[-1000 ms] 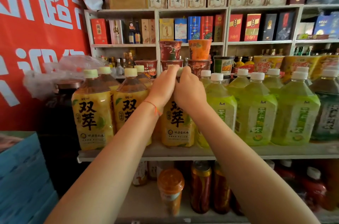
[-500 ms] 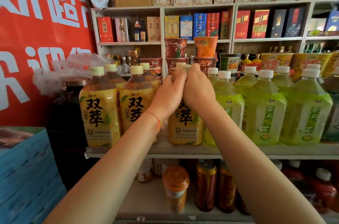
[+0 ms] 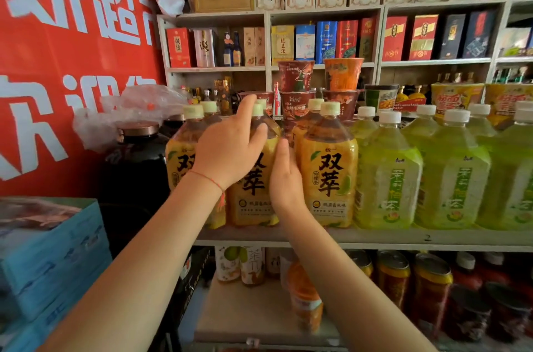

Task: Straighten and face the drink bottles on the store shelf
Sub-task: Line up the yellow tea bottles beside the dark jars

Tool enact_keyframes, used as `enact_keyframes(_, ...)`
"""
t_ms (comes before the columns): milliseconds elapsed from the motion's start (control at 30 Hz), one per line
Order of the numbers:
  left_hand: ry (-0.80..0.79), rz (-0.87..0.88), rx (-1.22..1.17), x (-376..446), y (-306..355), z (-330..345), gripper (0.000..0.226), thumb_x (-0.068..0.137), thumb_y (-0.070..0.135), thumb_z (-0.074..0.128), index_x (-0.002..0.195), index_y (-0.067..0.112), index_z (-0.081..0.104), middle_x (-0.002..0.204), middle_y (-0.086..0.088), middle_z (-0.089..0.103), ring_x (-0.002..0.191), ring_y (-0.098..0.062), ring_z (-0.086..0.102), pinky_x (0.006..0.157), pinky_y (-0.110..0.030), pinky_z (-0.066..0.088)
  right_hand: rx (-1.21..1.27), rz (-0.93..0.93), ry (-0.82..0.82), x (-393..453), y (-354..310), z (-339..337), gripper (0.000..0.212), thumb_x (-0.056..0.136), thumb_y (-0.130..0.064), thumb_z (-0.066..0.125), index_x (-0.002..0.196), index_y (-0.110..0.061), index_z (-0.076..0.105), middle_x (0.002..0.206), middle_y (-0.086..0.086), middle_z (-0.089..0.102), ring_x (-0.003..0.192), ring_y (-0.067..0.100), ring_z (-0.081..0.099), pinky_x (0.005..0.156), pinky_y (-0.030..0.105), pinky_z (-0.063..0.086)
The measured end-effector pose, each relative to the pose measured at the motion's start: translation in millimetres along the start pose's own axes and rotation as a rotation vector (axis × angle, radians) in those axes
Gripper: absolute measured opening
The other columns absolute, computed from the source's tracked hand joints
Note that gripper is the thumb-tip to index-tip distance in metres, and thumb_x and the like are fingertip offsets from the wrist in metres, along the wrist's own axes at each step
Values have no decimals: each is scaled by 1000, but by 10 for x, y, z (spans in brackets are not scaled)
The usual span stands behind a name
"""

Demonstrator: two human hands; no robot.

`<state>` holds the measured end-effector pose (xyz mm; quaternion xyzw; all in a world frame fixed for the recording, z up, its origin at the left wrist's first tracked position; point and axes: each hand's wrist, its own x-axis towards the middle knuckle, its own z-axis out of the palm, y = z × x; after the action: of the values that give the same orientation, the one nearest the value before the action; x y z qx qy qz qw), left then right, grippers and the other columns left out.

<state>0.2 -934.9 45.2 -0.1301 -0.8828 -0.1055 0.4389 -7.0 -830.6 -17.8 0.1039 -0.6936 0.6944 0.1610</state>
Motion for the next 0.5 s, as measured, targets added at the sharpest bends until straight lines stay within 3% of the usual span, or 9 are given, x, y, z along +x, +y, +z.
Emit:
enact_keyframes(67,-7,-54,-28,22,44,35,49,105,38,43,146,14,35,85,1,61,67,-20,58,57,-36,49,63,44,34,49,-12,60,65,98,-68,20,150,-34,39,152,-5,45,141,16,37,120,44,28)
enact_keyframes(133,10,-126,-127,78,106,87,41,105,34,47,139,14,39,83,6,53,69,-19,58,57,-32,48,111,45,69,61,-48,85,57,102,-63,22,145,-34,45,146,-7,50,136,12,41,118,38,28)
enact_keyframes(200,66,-214,-258,149,147,156,31,104,26,50,131,12,44,82,10,47,74,-19,58,58,-29,45,101,6,92,41,-53,69,42,104,-57,23,133,-41,49,125,-19,58,120,0,45,108,26,31)
enact_keyframes(267,155,-249,-328,181,169,225,25,102,21,53,124,10,49,89,7,49,78,-18,56,65,-29,44,46,-29,117,14,-13,74,30,106,-52,23,121,-44,47,103,-30,53,104,-6,47,96,18,31)
enact_keyframes(333,241,-251,-357,169,199,300,22,101,20,55,121,10,51,94,4,54,79,-18,57,68,-32,46,15,-69,130,5,51,97,49,103,-58,22,133,-32,50,121,-21,57,118,2,49,101,22,35)
enact_keyframes(400,304,-239,-371,167,223,378,21,100,19,56,119,9,53,95,1,59,81,-21,62,68,-34,50,2,-82,138,22,83,140,74,94,-72,19,145,-24,44,144,-6,53,134,13,46,114,37,36)
enact_keyframes(500,354,-244,-396,176,229,444,26,100,20,57,123,8,54,102,-4,65,88,-21,64,72,-37,54,-17,-82,148,51,146,168,84,86,-81,18,142,-26,46,140,-1,56,133,18,49,112,46,38)
